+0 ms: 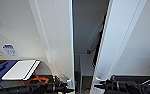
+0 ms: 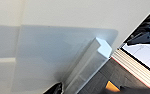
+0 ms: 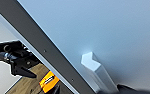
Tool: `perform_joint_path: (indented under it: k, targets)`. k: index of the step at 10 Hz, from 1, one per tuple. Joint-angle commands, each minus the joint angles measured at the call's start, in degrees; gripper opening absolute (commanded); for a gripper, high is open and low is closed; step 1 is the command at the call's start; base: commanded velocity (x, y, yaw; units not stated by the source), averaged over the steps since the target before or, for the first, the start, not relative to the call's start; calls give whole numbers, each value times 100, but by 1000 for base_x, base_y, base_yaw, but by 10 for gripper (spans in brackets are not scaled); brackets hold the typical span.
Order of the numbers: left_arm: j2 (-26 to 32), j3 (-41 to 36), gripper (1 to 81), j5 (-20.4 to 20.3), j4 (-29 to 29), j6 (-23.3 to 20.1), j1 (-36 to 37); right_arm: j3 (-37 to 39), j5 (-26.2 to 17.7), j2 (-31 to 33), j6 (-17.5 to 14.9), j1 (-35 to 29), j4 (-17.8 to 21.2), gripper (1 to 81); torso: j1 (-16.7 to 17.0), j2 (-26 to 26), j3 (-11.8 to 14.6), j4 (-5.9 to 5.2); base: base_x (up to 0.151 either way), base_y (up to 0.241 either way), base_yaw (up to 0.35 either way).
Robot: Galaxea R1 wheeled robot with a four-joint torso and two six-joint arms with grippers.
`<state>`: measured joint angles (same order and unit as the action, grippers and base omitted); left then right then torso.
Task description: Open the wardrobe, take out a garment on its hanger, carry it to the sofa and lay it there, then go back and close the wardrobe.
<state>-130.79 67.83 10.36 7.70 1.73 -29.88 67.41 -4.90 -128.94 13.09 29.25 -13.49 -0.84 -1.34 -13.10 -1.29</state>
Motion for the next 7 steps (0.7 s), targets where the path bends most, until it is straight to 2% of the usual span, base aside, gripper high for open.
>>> perform_joint_path:
  k: [1, 3, 4, 5, 7]
  targets:
    - [894, -1780, 811, 99, 187, 100, -698, -1784, 603, 1032, 97, 271, -479, 811, 0, 0, 0, 0, 0, 0, 0]
    - [2044, -2343, 811, -428, 713, 91, -1593, -2206, 911, 1832, 71, 569, -496, 811, -2, 0, 0, 0, 0, 0, 0]
    - [2572, -2598, 811, -814, 977, 82, -2085, -2356, 1095, 2184, 71, 780, -636, 811, -2, 0, 2, 0, 0, 0, 0]
    - [3117, -2757, 811, -1305, 1293, 82, -2630, -2523, 1210, 2622, 71, 982, -742, 811, -2, 0, 2, 0, 0, 0, 0]
    - [3943, -2524, 811, -2670, 1768, 73, -4057, -2664, 1526, 3733, 79, 1281, -760, 811, -2, 0, 2, 0, 0, 0, 0]
